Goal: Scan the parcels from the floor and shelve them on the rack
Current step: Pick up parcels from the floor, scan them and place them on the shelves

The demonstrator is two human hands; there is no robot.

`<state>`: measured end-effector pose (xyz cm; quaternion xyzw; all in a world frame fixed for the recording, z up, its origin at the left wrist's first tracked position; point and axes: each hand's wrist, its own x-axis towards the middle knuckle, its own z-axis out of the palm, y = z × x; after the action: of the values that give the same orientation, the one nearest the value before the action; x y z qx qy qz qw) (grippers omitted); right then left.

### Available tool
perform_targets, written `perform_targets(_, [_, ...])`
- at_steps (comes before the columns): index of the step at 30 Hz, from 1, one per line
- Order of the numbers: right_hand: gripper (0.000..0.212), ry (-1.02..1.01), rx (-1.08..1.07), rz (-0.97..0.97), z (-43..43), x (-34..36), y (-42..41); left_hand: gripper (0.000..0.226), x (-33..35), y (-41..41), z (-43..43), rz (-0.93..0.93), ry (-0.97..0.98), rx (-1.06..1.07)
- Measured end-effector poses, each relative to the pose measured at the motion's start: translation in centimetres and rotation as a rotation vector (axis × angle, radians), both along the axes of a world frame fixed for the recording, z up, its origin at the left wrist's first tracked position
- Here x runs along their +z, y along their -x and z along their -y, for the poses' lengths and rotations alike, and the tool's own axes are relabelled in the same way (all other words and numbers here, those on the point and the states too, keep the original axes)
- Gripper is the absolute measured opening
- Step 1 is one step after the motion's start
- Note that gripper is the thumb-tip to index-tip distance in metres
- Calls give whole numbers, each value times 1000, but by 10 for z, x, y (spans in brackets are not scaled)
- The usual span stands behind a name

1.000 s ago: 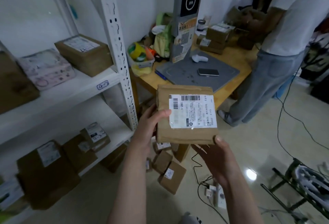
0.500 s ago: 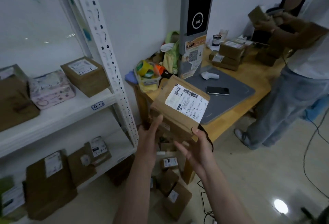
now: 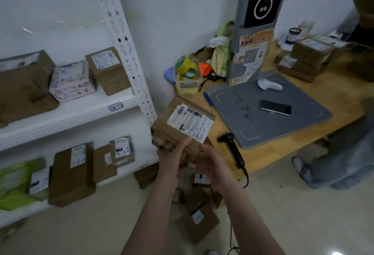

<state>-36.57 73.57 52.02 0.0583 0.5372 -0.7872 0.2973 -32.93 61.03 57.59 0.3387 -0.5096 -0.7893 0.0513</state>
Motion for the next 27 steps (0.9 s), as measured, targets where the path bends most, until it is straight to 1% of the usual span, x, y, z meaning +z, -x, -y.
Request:
perform_targets(1, [86,-61,-43,11,-2,0,5,139,-1,2,2,31,10,35])
perform_targets(2, [83,-133,-110,38,-5,-2,11,148,-1,2,5,59,13,68])
perform_targets(4, [75,-319,-250,56,-16,-9,26,159,-4,4,12,103,15,98])
perform_targets(6, [59,-532,-360,29,-29,-22,40,162,-8,4,17,131,31,95])
perform_targets(9, [42,-764,-435,10,-49,-43,54,151,-13,4,19,142,36,98])
perform_targets(11, [52,-928,-377,9,-60,-57,63,146,-15,6,16,151,27,92])
perform_targets(13, [63,-1042,-243,-14,-67,-72,72,148,-16,9,12,155,23,92])
perform_targets(15, [67,-1066,-147,-29,-71,-85,81,154,-18,12,7,154,31,91])
perform_targets(17, [65,-1043,-112,-22,-73,-90,89,156,-17,15,2,155,50,69])
perform_targets(21, [49,-935,-81,-9,-72,-89,108,147,-13,19,-10,162,83,25])
perform_targets(25, [35,-960,-14,18,-68,-92,123,143,-9,22,-16,164,123,-13])
perform_targets(27, [29,-965,25,35,-67,-85,120,146,-8,23,-16,156,136,-23])
